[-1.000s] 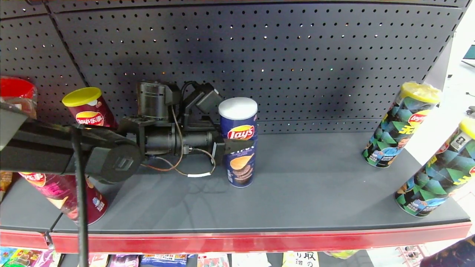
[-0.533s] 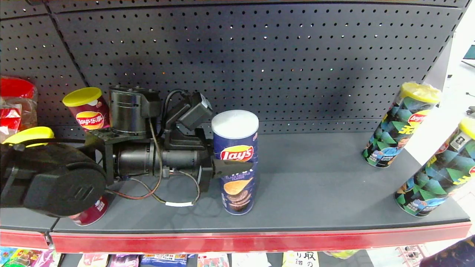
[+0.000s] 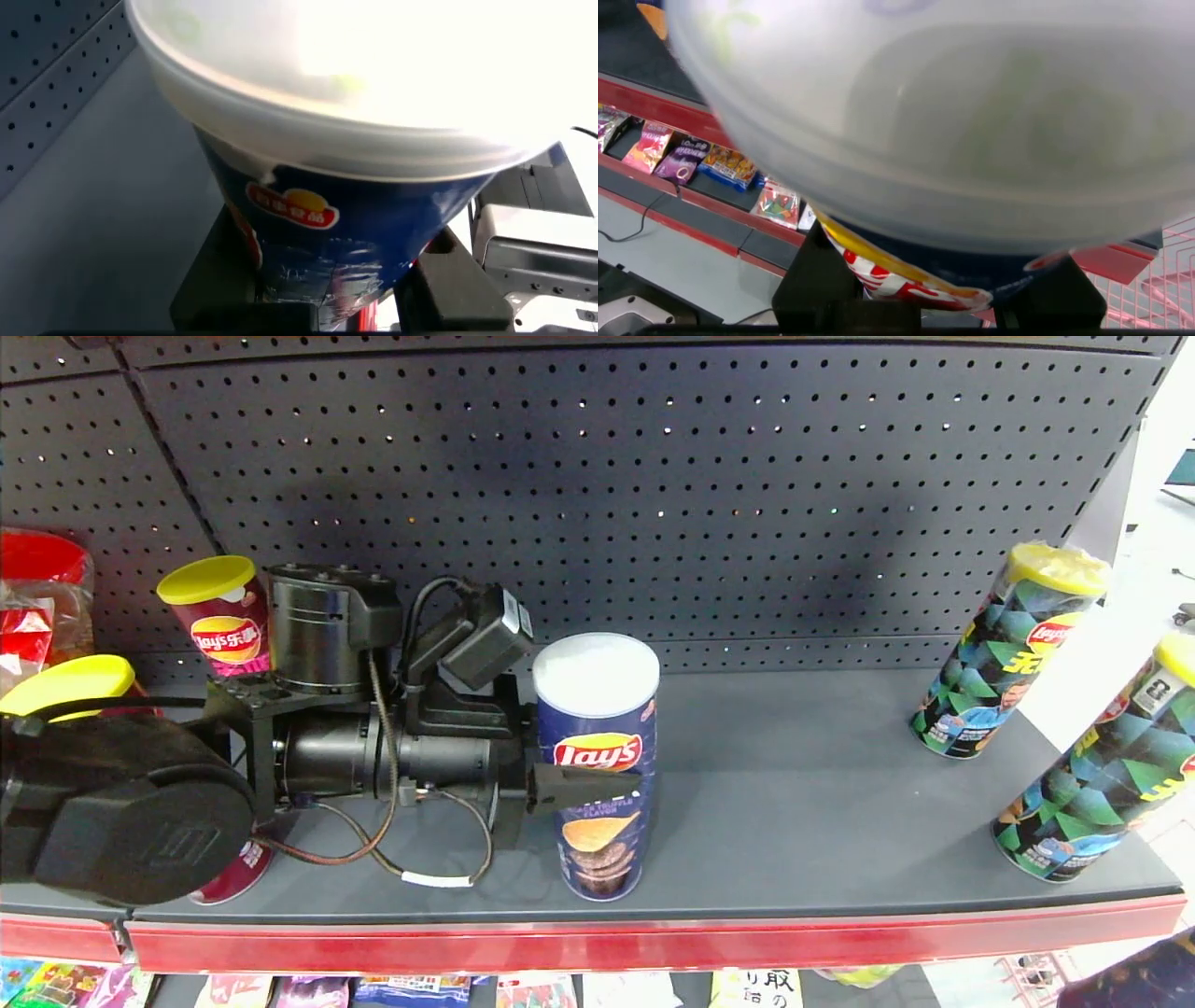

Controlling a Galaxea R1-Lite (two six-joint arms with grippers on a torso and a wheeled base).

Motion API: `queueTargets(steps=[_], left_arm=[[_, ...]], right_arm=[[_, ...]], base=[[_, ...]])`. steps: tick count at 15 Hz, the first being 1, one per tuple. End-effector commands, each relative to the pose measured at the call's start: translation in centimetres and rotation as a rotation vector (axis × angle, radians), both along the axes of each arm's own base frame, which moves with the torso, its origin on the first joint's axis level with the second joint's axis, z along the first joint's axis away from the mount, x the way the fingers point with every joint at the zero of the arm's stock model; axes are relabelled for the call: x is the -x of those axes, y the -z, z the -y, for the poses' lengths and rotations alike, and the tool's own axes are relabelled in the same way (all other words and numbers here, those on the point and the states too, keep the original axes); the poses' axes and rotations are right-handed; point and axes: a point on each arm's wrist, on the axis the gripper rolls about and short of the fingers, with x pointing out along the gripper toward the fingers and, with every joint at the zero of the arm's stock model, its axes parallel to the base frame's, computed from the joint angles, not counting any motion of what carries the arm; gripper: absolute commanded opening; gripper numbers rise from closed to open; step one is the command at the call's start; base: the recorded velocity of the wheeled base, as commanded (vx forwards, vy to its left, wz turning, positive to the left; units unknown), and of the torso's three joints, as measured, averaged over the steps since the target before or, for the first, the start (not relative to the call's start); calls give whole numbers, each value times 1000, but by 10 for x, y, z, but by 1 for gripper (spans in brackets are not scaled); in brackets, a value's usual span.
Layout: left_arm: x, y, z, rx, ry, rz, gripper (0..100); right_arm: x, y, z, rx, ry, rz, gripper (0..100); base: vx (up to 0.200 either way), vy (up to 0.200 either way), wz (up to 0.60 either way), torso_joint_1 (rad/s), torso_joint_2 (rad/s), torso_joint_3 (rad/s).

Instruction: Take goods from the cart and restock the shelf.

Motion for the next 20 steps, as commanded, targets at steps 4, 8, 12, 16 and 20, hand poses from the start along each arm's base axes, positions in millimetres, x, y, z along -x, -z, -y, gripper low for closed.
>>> queueTargets(steps=[4, 8, 12, 16, 20], left_arm=[[3, 7, -2, -22, 17, 21, 0], [4, 8, -4, -23, 7, 7, 0], [3, 9, -2, -24, 14, 2, 0], [4, 9, 0, -23, 21, 1, 0], [6, 9, 1, -23, 26, -7, 100]], right_arm=[[0, 0, 0, -1, 0, 0, 0], [0, 0, 0, 1, -1, 1, 0], [0, -1, 0, -1, 0, 1, 0], [0, -1, 0, 0, -1, 2, 0], [0, 1, 0, 0, 0, -1, 0]], base=[[0, 0, 0, 0, 0, 0], [0, 0, 0, 0, 0, 0], [0, 0, 0, 0, 0, 0], [0, 0, 0, 0, 0, 0], [0, 0, 0, 0, 0, 0]])
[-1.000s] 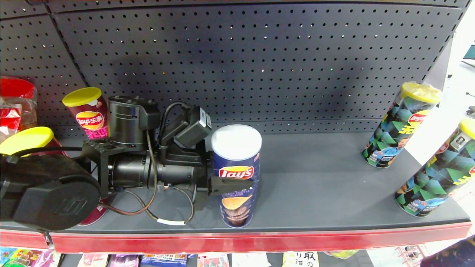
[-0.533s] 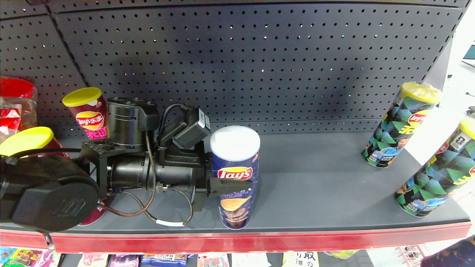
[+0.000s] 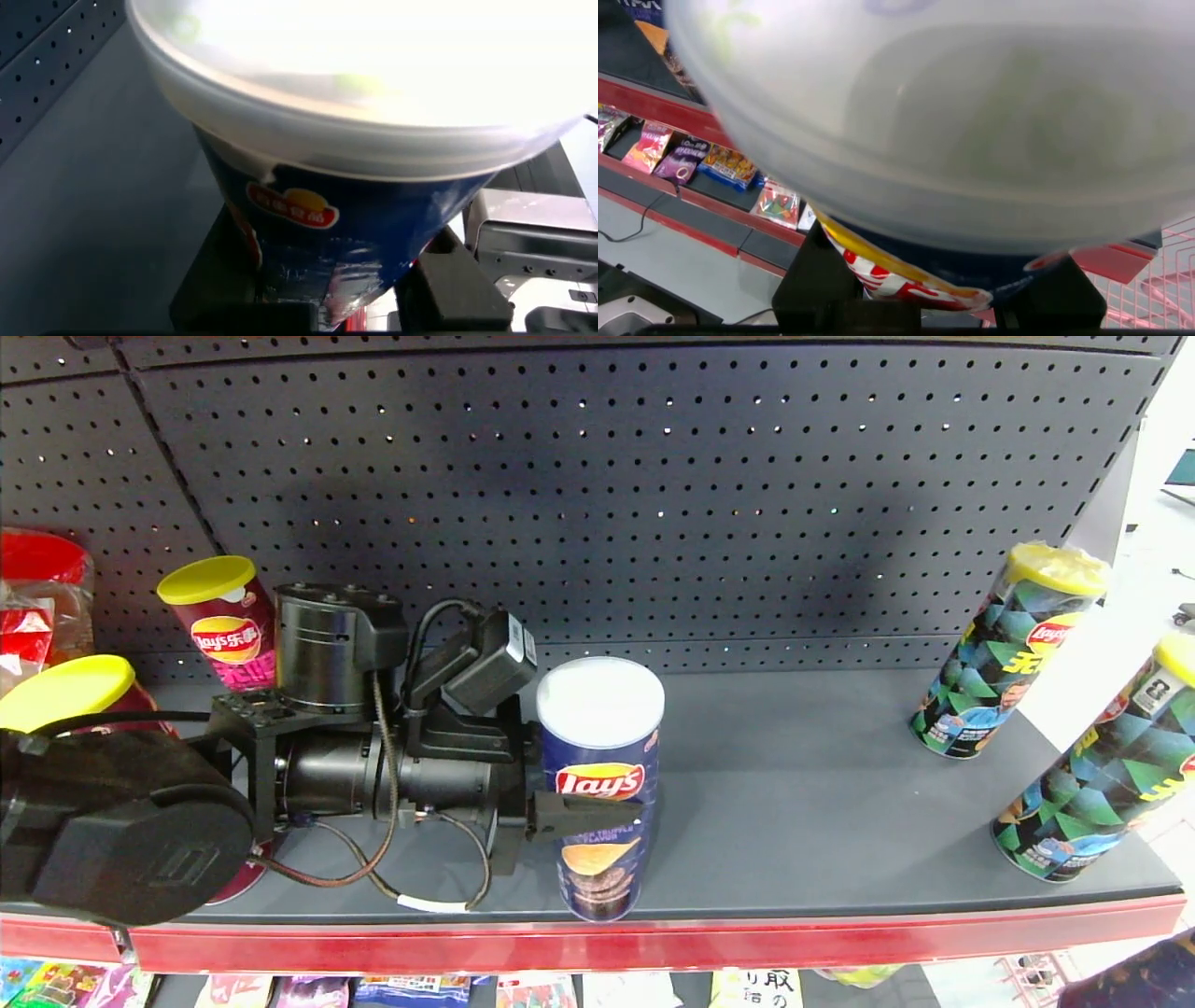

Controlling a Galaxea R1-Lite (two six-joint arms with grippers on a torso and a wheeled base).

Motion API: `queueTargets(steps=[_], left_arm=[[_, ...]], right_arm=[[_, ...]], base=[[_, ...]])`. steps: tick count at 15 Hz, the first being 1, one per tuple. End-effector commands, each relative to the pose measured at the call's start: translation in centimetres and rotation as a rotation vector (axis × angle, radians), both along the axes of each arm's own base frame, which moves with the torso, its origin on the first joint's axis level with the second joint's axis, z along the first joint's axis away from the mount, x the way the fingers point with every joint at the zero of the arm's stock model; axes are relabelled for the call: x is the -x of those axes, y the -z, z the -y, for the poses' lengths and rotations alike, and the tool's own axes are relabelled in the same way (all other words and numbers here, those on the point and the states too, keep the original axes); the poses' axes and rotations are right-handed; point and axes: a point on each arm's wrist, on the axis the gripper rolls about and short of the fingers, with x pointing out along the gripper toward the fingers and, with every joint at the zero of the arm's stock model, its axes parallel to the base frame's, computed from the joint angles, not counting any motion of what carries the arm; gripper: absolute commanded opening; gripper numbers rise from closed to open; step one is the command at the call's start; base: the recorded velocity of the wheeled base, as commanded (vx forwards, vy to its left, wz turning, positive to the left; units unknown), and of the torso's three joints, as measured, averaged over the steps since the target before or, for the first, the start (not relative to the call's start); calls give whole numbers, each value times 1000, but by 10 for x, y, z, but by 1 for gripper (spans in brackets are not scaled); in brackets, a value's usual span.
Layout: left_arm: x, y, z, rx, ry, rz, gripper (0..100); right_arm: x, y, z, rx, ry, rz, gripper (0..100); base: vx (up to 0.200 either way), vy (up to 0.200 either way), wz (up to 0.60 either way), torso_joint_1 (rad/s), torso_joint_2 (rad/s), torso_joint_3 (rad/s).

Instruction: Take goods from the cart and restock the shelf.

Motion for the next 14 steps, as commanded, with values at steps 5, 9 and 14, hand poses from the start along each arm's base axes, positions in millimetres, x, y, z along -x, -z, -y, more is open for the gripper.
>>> queueTargets(steps=[5, 9, 14], left_arm=[[8, 5, -7, -8, -17, -34, 100], [25, 1, -48, -14, -143, -23, 100], [67, 8, -87, -28, -260, -25, 100]], right_arm=[[0, -1, 0, 0, -1, 4, 0], [-8, -5, -3, 12, -20, -22, 0], [-40, -25, -14, 65, -105, -83, 0]], base=[[0, 0, 0, 0, 0, 0], [0, 0, 0, 0, 0, 0], [0, 0, 0, 0, 0, 0]])
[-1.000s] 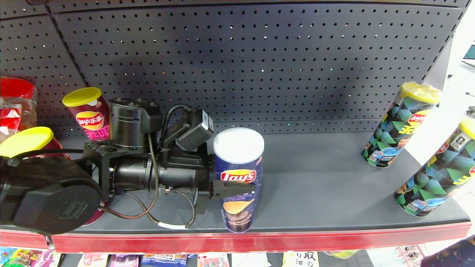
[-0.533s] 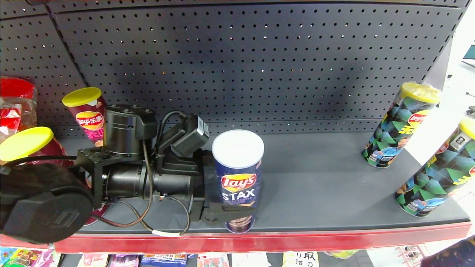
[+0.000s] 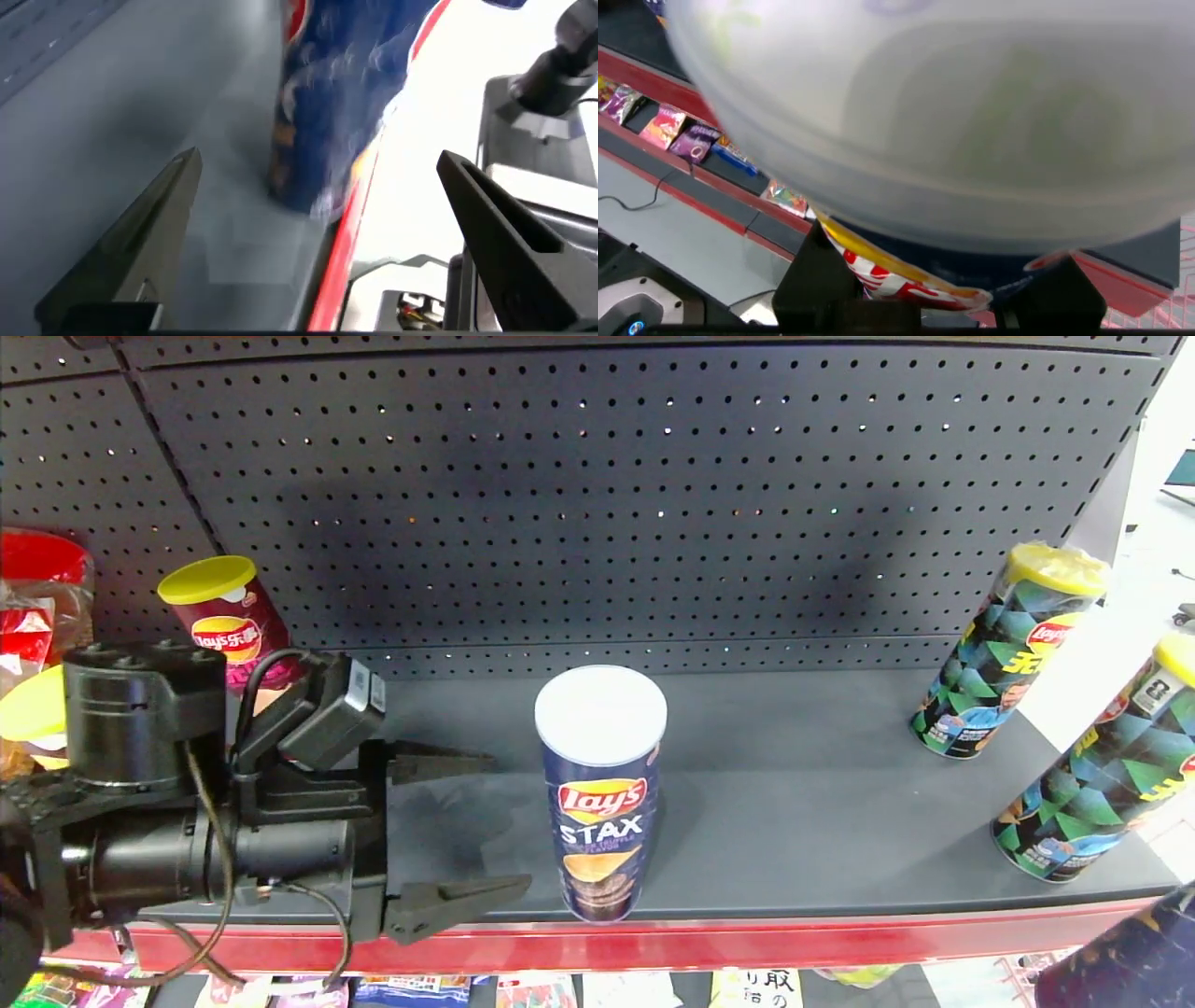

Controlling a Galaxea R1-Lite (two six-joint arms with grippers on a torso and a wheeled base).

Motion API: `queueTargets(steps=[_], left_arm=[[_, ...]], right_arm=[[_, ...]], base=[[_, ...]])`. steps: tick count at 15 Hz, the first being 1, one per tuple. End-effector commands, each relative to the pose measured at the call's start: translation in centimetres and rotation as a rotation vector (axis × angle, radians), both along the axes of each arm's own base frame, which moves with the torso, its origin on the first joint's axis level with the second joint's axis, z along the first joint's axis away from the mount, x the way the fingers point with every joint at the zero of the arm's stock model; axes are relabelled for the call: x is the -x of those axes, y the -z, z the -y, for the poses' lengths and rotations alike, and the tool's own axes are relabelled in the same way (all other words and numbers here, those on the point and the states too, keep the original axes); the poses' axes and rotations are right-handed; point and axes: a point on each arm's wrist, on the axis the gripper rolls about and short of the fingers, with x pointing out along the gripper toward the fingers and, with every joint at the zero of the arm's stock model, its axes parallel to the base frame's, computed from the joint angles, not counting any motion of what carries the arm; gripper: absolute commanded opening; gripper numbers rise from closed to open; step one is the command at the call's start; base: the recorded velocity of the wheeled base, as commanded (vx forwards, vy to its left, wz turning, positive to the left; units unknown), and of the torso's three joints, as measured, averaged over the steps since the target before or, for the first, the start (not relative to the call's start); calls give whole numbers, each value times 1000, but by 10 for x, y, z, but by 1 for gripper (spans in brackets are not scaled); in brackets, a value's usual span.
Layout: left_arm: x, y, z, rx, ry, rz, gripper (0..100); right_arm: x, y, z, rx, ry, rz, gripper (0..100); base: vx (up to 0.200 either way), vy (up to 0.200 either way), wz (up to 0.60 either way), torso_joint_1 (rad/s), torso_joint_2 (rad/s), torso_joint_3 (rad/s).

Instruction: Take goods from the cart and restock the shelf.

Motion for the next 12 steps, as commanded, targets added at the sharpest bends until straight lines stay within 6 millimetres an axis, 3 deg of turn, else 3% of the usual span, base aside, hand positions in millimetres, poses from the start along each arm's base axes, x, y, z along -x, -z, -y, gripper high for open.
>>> queueTargets(steps=[1, 4, 7, 9, 10, 12], left_arm=[[34, 0, -21, -5, -68, 31, 100], [59, 8, -33, -23, -133, 43, 100], [80, 10, -45, -69, -257, 54, 100], [80, 10, -45, -69, -257, 54, 100], [88, 9, -48, -76, -264, 48, 100], [91, 8, -49, -68, -261, 59, 100]], right_arm=[[-33, -13, -12, 17, -53, -51, 0], [-69, -17, -32, 18, -141, -63, 0], [-120, -26, -71, 30, -243, -89, 0], [-120, -26, -71, 30, -243, -89, 0], [-166, -31, -98, 26, -255, -68, 0], [-192, -35, -117, 25, -272, -72, 0]], base=[[0, 0, 0, 0, 0, 0], [0, 0, 0, 0, 0, 0], [0, 0, 0, 0, 0, 0], [0, 0, 0, 0, 0, 0], [0, 0, 0, 0, 0, 0], [0, 0, 0, 0, 0, 0]])
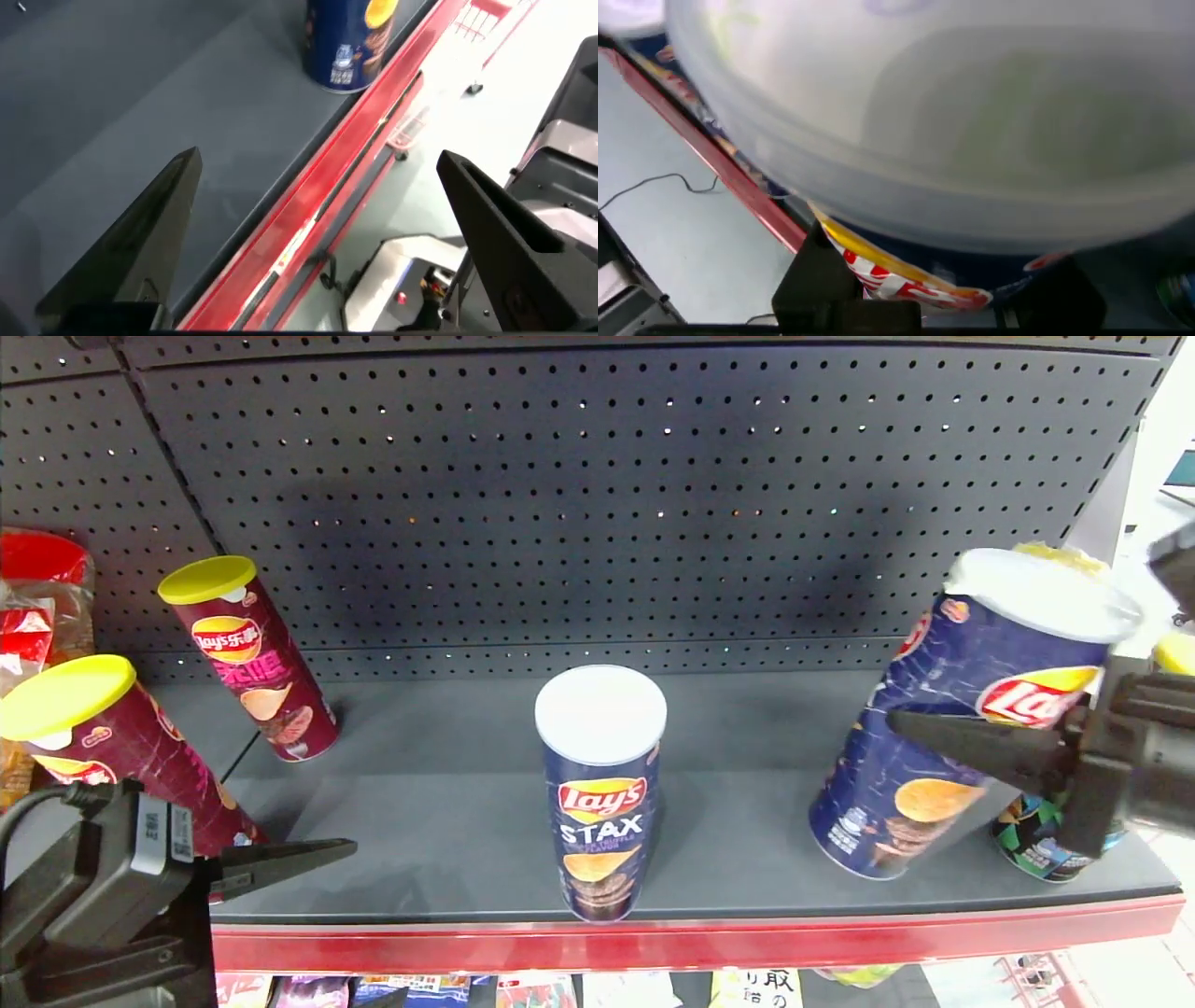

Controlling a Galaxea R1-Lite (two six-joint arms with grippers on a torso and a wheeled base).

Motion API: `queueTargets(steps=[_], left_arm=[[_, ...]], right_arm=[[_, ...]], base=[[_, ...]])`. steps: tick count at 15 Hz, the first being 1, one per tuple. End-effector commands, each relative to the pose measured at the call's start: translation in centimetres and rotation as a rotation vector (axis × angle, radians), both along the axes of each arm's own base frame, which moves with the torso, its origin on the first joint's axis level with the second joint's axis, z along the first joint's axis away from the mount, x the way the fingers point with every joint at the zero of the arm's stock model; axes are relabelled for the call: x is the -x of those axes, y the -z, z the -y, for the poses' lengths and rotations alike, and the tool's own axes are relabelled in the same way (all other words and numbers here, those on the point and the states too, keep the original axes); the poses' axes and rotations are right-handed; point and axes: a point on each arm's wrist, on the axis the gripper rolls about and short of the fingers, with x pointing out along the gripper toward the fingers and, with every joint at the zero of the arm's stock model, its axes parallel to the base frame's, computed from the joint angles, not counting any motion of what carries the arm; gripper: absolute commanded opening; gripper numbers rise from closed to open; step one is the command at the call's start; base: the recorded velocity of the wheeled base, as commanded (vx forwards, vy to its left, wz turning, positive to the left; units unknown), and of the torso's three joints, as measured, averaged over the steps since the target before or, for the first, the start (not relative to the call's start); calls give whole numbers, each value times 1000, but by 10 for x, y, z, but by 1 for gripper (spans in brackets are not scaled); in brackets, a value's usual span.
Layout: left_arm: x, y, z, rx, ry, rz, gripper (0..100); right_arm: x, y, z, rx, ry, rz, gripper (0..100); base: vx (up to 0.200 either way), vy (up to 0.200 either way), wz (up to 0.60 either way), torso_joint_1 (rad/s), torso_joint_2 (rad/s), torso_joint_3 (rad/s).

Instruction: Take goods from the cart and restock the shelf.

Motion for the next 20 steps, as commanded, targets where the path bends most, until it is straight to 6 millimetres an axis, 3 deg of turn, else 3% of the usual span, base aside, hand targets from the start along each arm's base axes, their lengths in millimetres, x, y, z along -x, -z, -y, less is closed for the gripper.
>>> queueTargets(steps=[1, 7, 13, 20], left_arm=[[6, -4, -2, 13, -1, 33, 100], [11, -3, -5, 14, -20, -5, 100], [13, -4, -6, 16, -27, -6, 100], [14, -4, -7, 18, -30, 0, 100]], right_arm=[[-71, 6, -47, 26, -31, -51, 0], [-126, 18, -101, 18, -85, -28, 0], [-143, 27, -121, 19, -113, -31, 0], [-147, 32, -139, 23, -146, -32, 0]], base=[[0, 0, 0, 0, 0, 0], [0, 0, 0, 0, 0, 0], [0, 0, 0, 0, 0, 0], [0, 0, 0, 0, 0, 0]])
